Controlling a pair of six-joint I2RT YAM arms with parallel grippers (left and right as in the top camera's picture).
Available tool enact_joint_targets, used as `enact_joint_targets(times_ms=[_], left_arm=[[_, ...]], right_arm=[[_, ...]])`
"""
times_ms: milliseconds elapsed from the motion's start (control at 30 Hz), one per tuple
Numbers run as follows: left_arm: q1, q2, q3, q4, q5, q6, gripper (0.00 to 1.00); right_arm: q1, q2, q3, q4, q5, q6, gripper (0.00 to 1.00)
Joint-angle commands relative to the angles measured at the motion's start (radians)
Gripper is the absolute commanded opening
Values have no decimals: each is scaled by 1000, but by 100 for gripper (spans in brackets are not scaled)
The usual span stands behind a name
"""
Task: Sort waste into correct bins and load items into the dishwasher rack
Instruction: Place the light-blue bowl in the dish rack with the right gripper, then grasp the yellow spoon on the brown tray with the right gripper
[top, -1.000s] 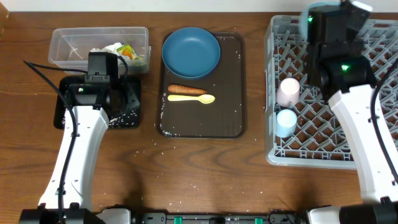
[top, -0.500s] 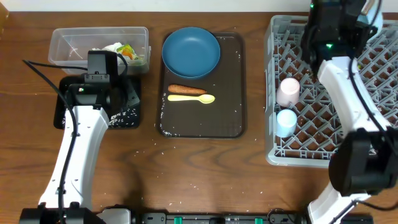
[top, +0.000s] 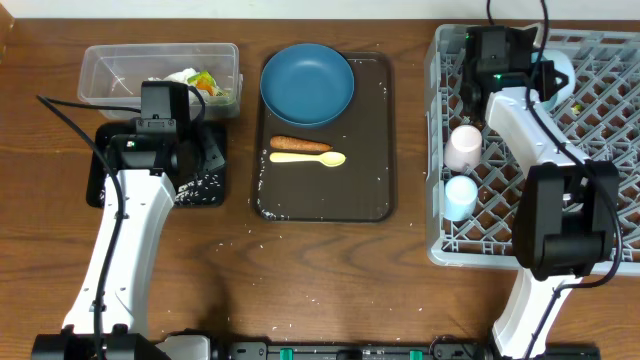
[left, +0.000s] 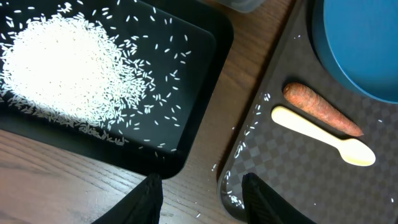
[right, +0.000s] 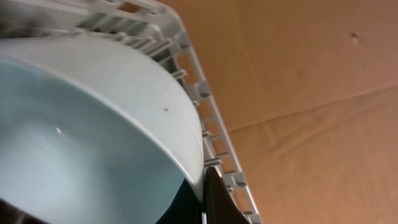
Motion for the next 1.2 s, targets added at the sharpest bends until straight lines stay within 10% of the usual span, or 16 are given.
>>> enact_joint_targets(times_ms=[0, 133, 433, 800, 1167], left_arm=[[4, 7, -6, 0, -12, 9, 45], [5, 7, -6, 1, -13, 9, 45], [4, 7, -6, 0, -12, 9, 45], [4, 7, -6, -7, -8, 10, 46], [-68, 9, -6, -6, -2, 11, 46]], right_arm=[[31, 6, -10, -23, -81, 6, 1], [61, 6, -10, -52, -103, 15, 6], [135, 2, -10, -106, -103, 16, 73], [170, -141, -9, -101, -263, 46, 92], [180, -369, -9, -150, -1374, 192, 84]])
